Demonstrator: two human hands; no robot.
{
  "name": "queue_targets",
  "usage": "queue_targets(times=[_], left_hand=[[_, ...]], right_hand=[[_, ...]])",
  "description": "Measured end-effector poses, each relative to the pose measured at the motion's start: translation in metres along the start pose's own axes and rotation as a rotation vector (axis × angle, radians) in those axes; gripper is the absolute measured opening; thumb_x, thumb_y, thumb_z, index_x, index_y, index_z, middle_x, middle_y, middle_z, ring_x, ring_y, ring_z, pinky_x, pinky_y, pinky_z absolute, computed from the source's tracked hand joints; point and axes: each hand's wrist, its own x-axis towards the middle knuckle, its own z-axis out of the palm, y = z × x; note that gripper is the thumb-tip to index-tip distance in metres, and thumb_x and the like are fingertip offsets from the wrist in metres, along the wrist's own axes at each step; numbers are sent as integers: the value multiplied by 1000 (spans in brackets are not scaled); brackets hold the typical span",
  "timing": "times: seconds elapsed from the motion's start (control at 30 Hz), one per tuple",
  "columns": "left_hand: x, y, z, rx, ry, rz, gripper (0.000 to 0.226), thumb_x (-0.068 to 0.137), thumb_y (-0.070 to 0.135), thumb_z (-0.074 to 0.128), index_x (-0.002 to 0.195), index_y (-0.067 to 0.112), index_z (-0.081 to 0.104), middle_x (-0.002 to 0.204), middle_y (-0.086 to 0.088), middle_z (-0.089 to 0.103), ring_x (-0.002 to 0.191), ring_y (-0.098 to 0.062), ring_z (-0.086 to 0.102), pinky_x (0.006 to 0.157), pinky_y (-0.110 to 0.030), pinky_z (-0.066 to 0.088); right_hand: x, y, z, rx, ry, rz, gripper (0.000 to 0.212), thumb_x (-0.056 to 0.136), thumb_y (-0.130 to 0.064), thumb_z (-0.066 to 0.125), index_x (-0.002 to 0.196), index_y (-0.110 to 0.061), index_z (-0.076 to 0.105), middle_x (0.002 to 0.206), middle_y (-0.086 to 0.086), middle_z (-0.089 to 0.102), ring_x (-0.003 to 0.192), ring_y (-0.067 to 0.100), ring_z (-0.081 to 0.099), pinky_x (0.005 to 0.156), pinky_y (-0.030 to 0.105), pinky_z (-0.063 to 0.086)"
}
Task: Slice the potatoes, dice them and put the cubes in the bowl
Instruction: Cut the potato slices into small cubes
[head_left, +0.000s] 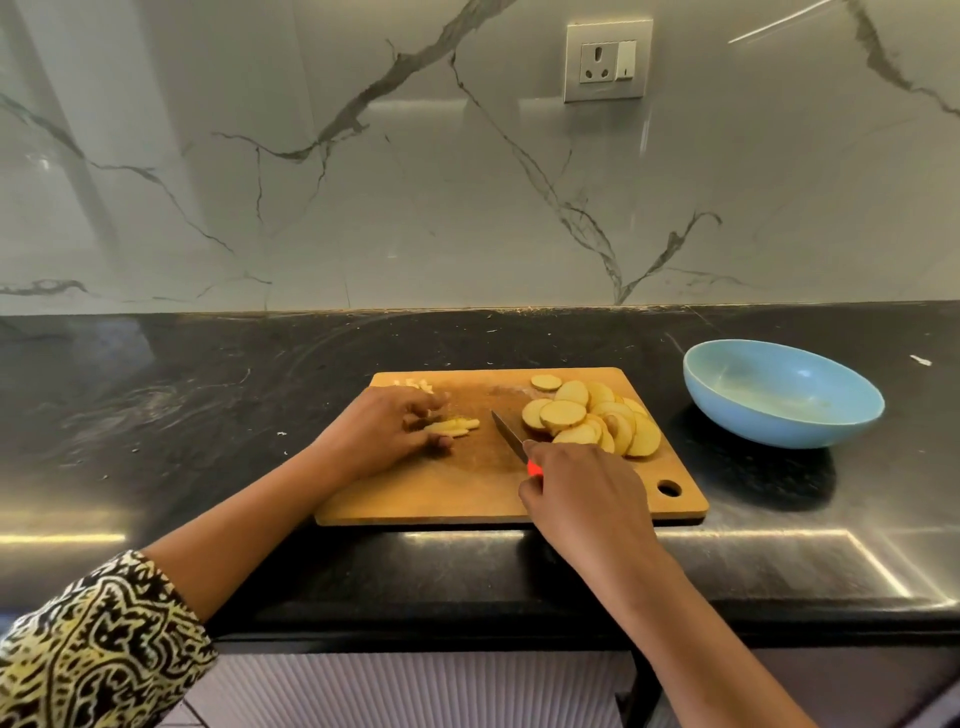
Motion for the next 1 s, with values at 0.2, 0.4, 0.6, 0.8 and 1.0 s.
queue_targets(times=[0.2,0.4,0.6,0.8,1.0], left_hand=[[-24,-18,-3,178,143,124,26,88,33,64,111,25,70,110,4,70,100,-11,65,92,-38,52],[-16,-11,2,234,251,227,16,82,30,72,94,21,77,88,4,74,77,-14,68,76,-41,55],[-15,-16,1,145,233,192,20,84,34,68,100,24,75,95,6,74,84,-9,68,80,-38,56],[-13,-13,0,33,127,98,57,80,70,45,112,29,69,103,6,72,88,-10,67,84,-34,54],[-12,-14,2,85,122,138,47,85,59,46,112,28,68,103,8,72,88,-8,68,78,-38,57]], right_hand=[[4,-9,3,-6,23,-43,35,98,-33,44,131,-25,53,108,-6,64,94,13,61,73,26,49],[4,-21,10,-6,55,-88,34,99,-31,41,129,-22,54,111,-2,63,95,17,61,71,29,48],[6,-16,5,-9,51,-83,35,98,-34,44,130,-25,53,110,-6,63,94,13,61,72,26,50],[7,-24,9,-27,40,-101,33,98,-33,44,128,-24,55,109,-4,63,92,14,61,71,26,49],[12,-22,9,-37,39,-64,32,98,-31,46,127,-24,56,107,-5,64,91,13,61,71,27,50]])
